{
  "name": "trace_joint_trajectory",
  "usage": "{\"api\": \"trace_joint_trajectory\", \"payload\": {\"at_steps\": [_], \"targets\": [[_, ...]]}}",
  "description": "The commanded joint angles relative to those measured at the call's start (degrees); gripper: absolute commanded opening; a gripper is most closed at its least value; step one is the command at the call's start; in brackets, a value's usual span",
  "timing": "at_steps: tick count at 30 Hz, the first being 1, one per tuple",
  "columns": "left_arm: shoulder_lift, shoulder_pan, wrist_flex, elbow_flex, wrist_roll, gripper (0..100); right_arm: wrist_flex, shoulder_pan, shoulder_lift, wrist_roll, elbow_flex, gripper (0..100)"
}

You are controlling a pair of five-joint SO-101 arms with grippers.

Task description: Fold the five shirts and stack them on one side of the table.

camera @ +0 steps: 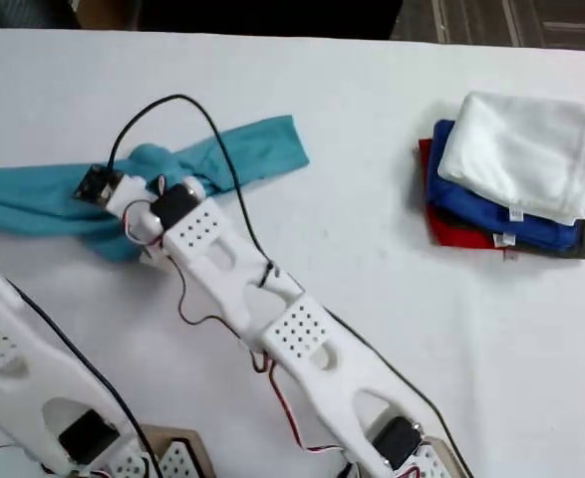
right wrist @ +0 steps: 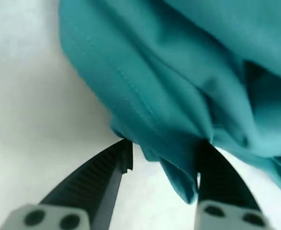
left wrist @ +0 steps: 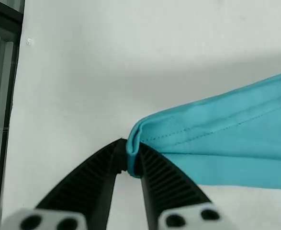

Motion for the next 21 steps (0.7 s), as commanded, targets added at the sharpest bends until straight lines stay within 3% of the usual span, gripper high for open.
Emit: {"api": "trace_joint_trajectory", "payload": {"at_steps": [1,3,10,21], "targets": [[-0.88,-0.26,-0.62,-0.13,-0.18,2,-0.57,1.98,-0.75,-0.44,-2.29,11.2],[-0.88,-0.26,-0.62,-0.13,-0.26,2,-0.57,3.12,-1.19,-0.44,-2.46,0.5],[-0.35,1.93,4.22,-0.04,-0.53,2,3.56,9.63,-4.53,0.09,-11.25,2.0],[-1.85,10.81,9.05,-4.00,0.00,2,5.41,18.24,-22.99,10.20,-13.71,2.0]]}}
